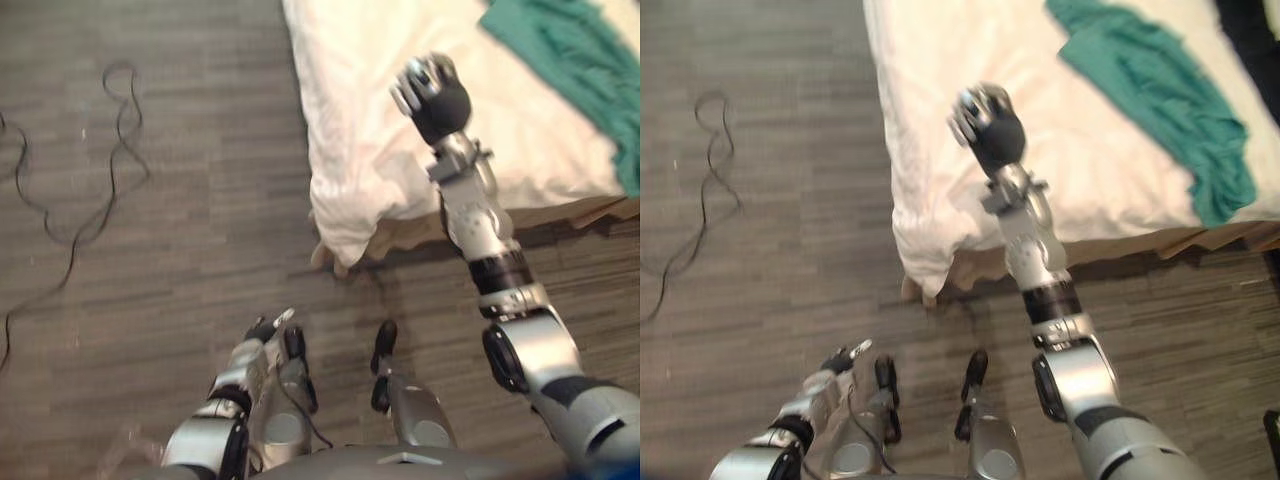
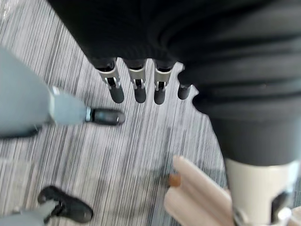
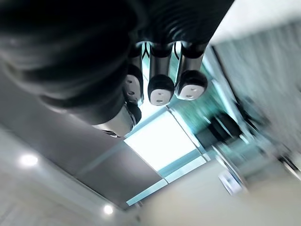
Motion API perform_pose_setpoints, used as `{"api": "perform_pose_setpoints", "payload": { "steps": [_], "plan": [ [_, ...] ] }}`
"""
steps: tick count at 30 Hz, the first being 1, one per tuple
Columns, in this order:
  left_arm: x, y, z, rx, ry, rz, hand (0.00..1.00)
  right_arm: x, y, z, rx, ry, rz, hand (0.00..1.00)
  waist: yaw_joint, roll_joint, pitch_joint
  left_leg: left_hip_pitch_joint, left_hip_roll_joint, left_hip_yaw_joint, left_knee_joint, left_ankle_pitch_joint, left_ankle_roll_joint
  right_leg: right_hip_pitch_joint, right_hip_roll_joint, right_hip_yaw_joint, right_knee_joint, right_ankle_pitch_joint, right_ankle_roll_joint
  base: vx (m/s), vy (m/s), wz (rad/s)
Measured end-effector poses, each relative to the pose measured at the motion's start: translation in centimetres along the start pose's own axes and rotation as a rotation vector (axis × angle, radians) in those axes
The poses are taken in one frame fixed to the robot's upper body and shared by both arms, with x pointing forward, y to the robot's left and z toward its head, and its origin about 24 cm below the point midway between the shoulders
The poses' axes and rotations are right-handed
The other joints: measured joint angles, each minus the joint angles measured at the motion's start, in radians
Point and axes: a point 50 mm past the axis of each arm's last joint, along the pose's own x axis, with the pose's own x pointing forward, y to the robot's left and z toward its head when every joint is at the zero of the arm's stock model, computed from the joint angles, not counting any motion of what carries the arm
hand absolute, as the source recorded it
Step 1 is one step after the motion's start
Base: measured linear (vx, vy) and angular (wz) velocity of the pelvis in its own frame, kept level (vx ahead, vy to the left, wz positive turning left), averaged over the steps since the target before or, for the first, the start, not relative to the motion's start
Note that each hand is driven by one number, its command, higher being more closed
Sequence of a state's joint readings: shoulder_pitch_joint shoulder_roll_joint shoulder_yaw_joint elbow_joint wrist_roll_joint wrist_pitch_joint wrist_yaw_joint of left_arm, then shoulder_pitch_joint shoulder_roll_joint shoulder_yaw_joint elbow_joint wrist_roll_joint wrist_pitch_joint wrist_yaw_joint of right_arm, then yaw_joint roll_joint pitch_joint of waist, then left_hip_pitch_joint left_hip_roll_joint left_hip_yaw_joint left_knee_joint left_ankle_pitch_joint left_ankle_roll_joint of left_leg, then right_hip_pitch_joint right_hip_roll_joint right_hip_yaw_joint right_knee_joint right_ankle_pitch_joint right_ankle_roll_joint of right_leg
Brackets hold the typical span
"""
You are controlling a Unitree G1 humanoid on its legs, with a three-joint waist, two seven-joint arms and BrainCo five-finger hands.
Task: Tidy the bed and pick cloth on bed and put in laundry
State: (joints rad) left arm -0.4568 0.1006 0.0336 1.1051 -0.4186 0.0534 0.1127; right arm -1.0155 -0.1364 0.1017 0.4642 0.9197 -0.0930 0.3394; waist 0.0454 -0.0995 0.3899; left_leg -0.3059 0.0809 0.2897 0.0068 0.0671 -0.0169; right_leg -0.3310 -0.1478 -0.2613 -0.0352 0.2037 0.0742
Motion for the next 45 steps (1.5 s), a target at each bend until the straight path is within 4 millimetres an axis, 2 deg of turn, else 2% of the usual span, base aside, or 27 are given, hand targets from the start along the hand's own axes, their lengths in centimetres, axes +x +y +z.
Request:
{"api": "perform_pose_setpoints", "payload": {
  "steps": [3,4,6,7,8,10,12,14,16,17,19,22,24,25,26,28,29,30,32,33,34,35,36,37,40,43,45],
  "plan": [
    [0.1,-3.4,3.4,0.036,-0.089,-0.085,0.0,1.0,-1.2,0.4,0.019,0.0,-0.111,1.0,-0.004,0.02,0.041,-0.1,-0.018,-0.012,0.046,0.003,0.016,-0.073,-0.031,0.001,0.002,0.027,0.0,-0.06,0.1,0.25],
    [-0.1,-5.4,4.4,0.042,-0.125,-0.133,0.0,0.8,-2.5,1.0,0.039,-0.018,-0.205,1.0,-0.002,0.041,0.058,-0.141,-0.034,-0.008,0.058,0.004,0.026,-0.11,-0.048,0.002,0.004,0.035,-0.004,-0.07,0.117,0.18],
    [-0.5,-6.8,5.3,-0.002,-0.159,-0.168,0.0,0.1,-4.1,2.5,0.046,-0.068,-0.301,1.0,0.0,0.074,0.077,-0.185,-0.045,0.002,0.079,-0.002,0.036,-0.15,-0.064,0.006,0.012,0.04,-0.003,-0.06,0.105,0.03],
    [-0.7,-7.3,5.6,-0.014,-0.174,-0.171,0.0,-0.4,-4.9,3.8,0.062,-0.128,-0.352,1.0,0.002,0.095,0.09,-0.214,-0.047,0.019,0.103,-0.012,0.051,-0.18,-0.072,0.022,0.022,0.04,-0.003,-0.06,0.112,-0.24],
    [-0.8,-7.6,5.8,-0.04,-0.186,-0.176,0.0,-0.4,-4.4,5.1,0.06,-0.182,-0.344,1.0,-0.001,0.105,0.095,-0.238,-0.047,0.043,0.128,-0.025,0.061,-0.211,-0.077,0.043,0.031,0.039,-0.003,-0.06,0.096,-0.38],
    [-1.0,-7.6,5.6,-0.062,-0.191,-0.17,0.0,-0.7,-4.2,6.3,0.051,-0.234,-0.37,1.0,-0.004,0.112,0.1,-0.261,-0.033,0.081,0.179,-0.055,0.065,-0.238,-0.075,0.06,0.043,0.036,-0.004,-0.06,0.037,-0.51],
    [-1.2,-7.7,6.0,-0.076,-0.206,-0.166,0.0,-2.1,-5.3,7.3,0.048,-0.276,-0.455,1.0,-0.014,0.113,0.101,-0.281,-0.007,0.1,0.242,-0.095,0.06,-0.249,-0.063,0.081,0.056,0.021,-0.011,-0.05,-0.003,-0.44],
    [-1.3,-7.5,7.2,-0.109,-0.233,-0.165,0.0,-4.2,-6.9,8.0,0.03,-0.305,-0.526,1.0,-0.038,0.113,0.101,-0.293,0.015,0.115,0.279,-0.12,0.053,-0.258,-0.054,0.086,0.073,-0.013,-0.021,-0.04,-0.027,-0.29],
    [-1.4,-7.4,9.4,-0.133,-0.277,-0.196,0.0,-7.5,-9.3,9.2,0.001,-0.341,-0.633,1.0,-0.061,0.113,0.101,-0.293,0.038,0.137,0.303,-0.134,0.047,-0.261,-0.041,0.104,0.073,-0.022,-0.019,-0.02,-0.045,-0.35],
    [-1.5,-7.4,10.1,-0.133,-0.288,-0.21,0.0,-8.8,-10.2,9.4,-0.004,-0.341,-0.679,1.0,-0.062,0.113,0.101,-0.292,0.045,0.143,0.311,-0.139,0.044,-0.263,-0.036,0.111,0.073,-0.022,-0.019,0.02,-0.046,-0.44],
    [-1.6,-6.6,12.5,-0.147,-0.328,-0.239,0.0,-14.1,-13.2,8.5,-0.001,-0.3,-0.848,1.0,-0.071,0.113,0.101,-0.283,0.078,0.171,0.352,-0.159,0.04,-0.265,-0.014,0.138,0.076,-0.01,-0.028,0.05,-0.067,-0.54],
    [-1.6,-5.0,13.6,-0.19,-0.353,-0.243,0.0,-18.3,-14.3,6.5,0.014,-0.22,-0.936,1.0,-0.099,0.113,0.101,-0.213,0.117,0.227,0.384,-0.201,0.02,-0.23,0.014,0.17,0.087,-0.004,-0.023,0.1,-0.068,-0.72],
    [-1.5,-4.8,13.5,-0.203,-0.352,-0.262,0.0,-19.9,-14.5,6.0,0.008,-0.199,-0.95,1.0,-0.107,0.115,0.1,-0.156,0.127,0.251,0.381,-0.214,0.012,-0.19,0.026,0.182,0.087,-0.005,-0.023,0.12,-0.05,-0.53],
    [-1.4,-5.1,13.1,-0.224,-0.34,-0.271,0.0,-21.5,-14.7,5.6,-0.017,-0.169,-0.971,1.0,-0.112,0.118,0.097,-0.097,0.136,0.262,0.379,-0.23,0.006,-0.141,0.036,0.194,0.087,-0.02,-0.024,0.11,-0.042,-0.4],
    [-1.1,-4.7,12.6,-0.249,-0.317,-0.251,0.0,-22.2,-14.8,5.5,-0.038,-0.149,-0.981,0.0,-0.113,0.12,0.094,-0.075,0.139,0.266,0.377,-0.236,0.004,-0.122,0.038,0.195,0.088,-0.029,-0.024,0.08,-0.036,-0.36],
    [-0.6,-3.9,10.7,-0.267,-0.276,-0.247,0.0,-24.4,-14.9,4.7,-0.097,-0.07,-1.018,0.0,-0.11,0.122,0.084,-0.014,0.147,0.282,0.375,-0.252,-0.005,-0.073,0.048,0.204,0.091,-0.047,-0.026,0.07,-0.039,-0.28],
    [-0.4,-3.1,8.6,-0.313,-0.243,-0.241,0.0,-26.4,-14.9,3.5,-0.163,0.04,-1.062,0.0,-0.108,0.125,0.063,0.026,0.152,0.295,0.375,-0.262,-0.011,-0.044,0.056,0.216,0.093,-0.057,-0.026,0.06,-0.031,-0.3],
    [-0.3,-2.9,7.7,-0.327,-0.232,-0.236,0.0,-27.2,-14.8,2.8,-0.191,0.094,-1.079,0.0,-0.106,0.124,0.054,0.046,0.156,0.304,0.377,-0.267,-0.014,-0.031,0.061,0.224,0.093,-0.059,-0.026,0.07,-0.023,-0.41],
    [-0.3,-1.3,3.7,-0.366,-0.173,-0.201,0.0,-30.8,-13.7,-0.6,-0.258,0.304,-1.141,0.0,-0.092,0.125,-0.016,0.105,0.165,0.323,0.383,-0.29,-0.034,0.014,0.087,0.254,0.077,-0.065,-0.027,0.07,-0.032,-0.5],
    [-0.4,-0.9,2.7,-0.364,-0.155,-0.192,0.0,-32.0,-13.3,-1.5,-0.267,0.363,-1.156,0.0,-0.087,0.126,-0.037,0.123,0.167,0.332,0.381,-0.294,-0.038,0.03,0.094,0.263,0.067,-0.065,-0.027,0.13,-0.04,-0.49],
    [-0.6,-0.2,0.8,-0.357,-0.119,-0.175,0.0,-34.6,-12.4,-3.0,-0.272,0.473,-1.191,0.0,-0.081,0.128,-0.077,0.155,0.165,0.331,0.372,-0.297,-0.044,0.064,0.099,0.275,0.045,-0.064,-0.027,0.12,-0.022,-0.27],
    [-0.6,-0.1,0.6,-0.355,-0.116,-0.173,0.0,-35.0,-12.3,-3.1,-0.272,0.487,-1.197,0.0,-0.081,0.127,-0.083,0.159,0.164,0.33,0.37,-0.297,-0.044,0.068,0.1,0.276,0.042,-0.064,-0.027,0.14,-0.03,-0.25],
    [-1.1,1.3,-2.5,-0.325,-0.053,-0.138,0.0,-39.3,-10.3,-5.3,-0.245,0.641,-1.255,0.0,-0.083,0.126,-0.151,0.211,0.144,0.308,0.329,-0.298,-0.046,0.121,0.101,0.287,0.005,-0.061,-0.022,0.09,-0.016,-0.14],
    [-1.2,1.7,-3.4,-0.32,-0.028,-0.128,0.0,-40.5,-9.6,-5.9,-0.234,0.683,-1.271,0.0,-0.084,0.125,-0.166,0.232,0.135,0.295,0.314,-0.298,-0.047,0.139,0.101,0.294,-0.006,-0.061,-0.021,0.1,0.004,-0.23],
    [-2.4,3.4,-7.8,-0.215,0.093,-0.083,0.0,-46.1,-5.2,-8.8,-0.203,0.931,-1.297,0.0,-0.093,0.114,-0.213,0.34,0.093,0.285,0.245,-0.297,-0.051,0.24,0.087,0.316,-0.061,-0.051,-0.007,0.07,0.057,-0.15],
    [-3.9,4.6,-11.2,-0.123,0.188,-0.055,0.0,-49.5,-1.4,-10.5,-0.178,1.17,-1.254,0.0,-0.095,0.098,-0.239,0.428,0.057,0.299,0.19,-0.295,-0.05,0.287,0.074,0.34,-0.066,-0.054,0.003,-0.02,0.091,-0.24],
    [-4.7,5.3,-12.8,-0.109,0.23,-0.034,0.0,-50.7,0.1,-11.2,-0.151,1.254,-1.242,0.0,-0.096,0.087,-0.258,0.44,0.041,0.304,0.178,-0.294,-0.049,0.285,0.066,0.356,-0.066,-0.055,0.009,-0.07,0.077,-0.23]
  ]
}}
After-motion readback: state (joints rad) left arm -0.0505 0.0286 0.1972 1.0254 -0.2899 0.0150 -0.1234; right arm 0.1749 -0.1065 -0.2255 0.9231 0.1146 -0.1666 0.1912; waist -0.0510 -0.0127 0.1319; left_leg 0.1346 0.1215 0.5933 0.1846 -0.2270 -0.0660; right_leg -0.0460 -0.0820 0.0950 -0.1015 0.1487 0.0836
